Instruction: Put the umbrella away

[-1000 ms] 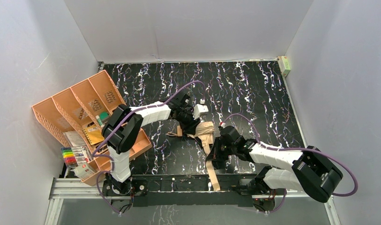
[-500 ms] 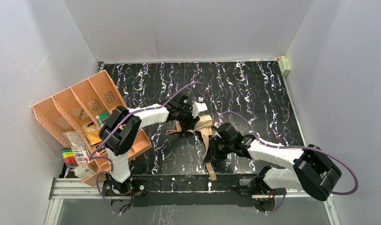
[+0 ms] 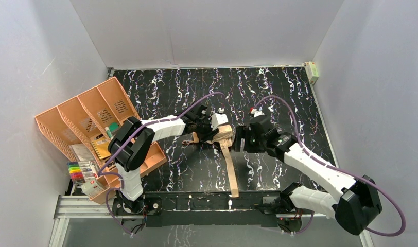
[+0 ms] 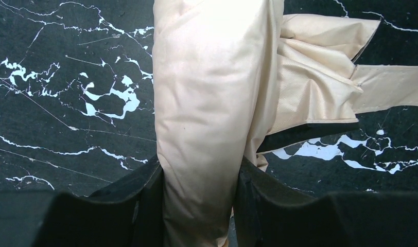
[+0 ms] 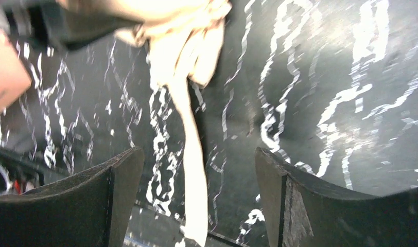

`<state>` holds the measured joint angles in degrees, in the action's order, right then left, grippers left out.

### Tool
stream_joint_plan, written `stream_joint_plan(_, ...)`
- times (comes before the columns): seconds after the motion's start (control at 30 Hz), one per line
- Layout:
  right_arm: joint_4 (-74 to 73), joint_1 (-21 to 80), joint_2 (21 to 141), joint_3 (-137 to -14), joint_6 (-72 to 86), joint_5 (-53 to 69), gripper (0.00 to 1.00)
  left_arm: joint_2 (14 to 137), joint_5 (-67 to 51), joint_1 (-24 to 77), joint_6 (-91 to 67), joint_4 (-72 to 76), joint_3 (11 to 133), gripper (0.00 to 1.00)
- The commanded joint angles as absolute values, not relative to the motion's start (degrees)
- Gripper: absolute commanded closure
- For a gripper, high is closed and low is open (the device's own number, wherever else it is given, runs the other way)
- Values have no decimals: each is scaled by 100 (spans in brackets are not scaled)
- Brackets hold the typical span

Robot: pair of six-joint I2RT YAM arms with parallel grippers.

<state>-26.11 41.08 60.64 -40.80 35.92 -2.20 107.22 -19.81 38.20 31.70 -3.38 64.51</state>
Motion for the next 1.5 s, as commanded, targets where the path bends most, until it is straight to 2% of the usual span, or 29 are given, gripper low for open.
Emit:
stream_joint_plan(0.0, -2549, 3551, 6260, -4664, 3056, -718, 13, 10703, -1516, 3851, 3474, -776, 6156, 100)
stream_joint_plan(0.2, -2195, 3128, 6965, -5196, 2495, -638, 11, 10599, -1621, 3959, 3636, -758, 6050, 100)
stream_joint_plan(0.33, -1286, 2733, 7166, -5084, 1983, -478, 9, 10515, -1676, 4110, 3745, -671, 5929, 100)
stream_joint_plan(0.47, -69, 2470, 7130, -4688, 927, 350, 16, 10556, -1658, 4272, 3854, -620, 5880, 100)
stream_joint_plan(0.57, -53, 2326, 7251, -4850, 119, 874, 9, 10623, -1540, 4361, 3865, -548, 5871, 100)
stream_joint_plan(0.63, 178, 2182, 7529, -4980, -510, 1779, 6, 10649, -1460, 4413, 3865, -463, 5862, 100)
stream_joint_plan(0.77, -1543, 2109, 9253, -6396, -2616, 3588, 7, 10435, -816, 4695, 4032, 486, 5335, 100)
stream_joint_plan(0.87, -1752, 2108, 9616, -6621, -3443, 4619, 7, 10265, -377, 4919, 4289, 1121, 4854, 100)
stream_joint_plan(0.93, -2191, 2104, 10015, -6914, -3747, 4672, 8, 10248, -298, 4964, 4364, 1270, 4753, 100)
stream_joint_plan(1.03, -3599, 2118, 10771, -7615, -4698, 4498, 9, 10240, -294, 5032, 4510, 1326, 4694, 100)
stream_joint_plan(1.47, -4330, 2174, 11425, -7965, -5251, 4707, 9, 10263, -426, 5081, 4688, 1238, 4649, 100)
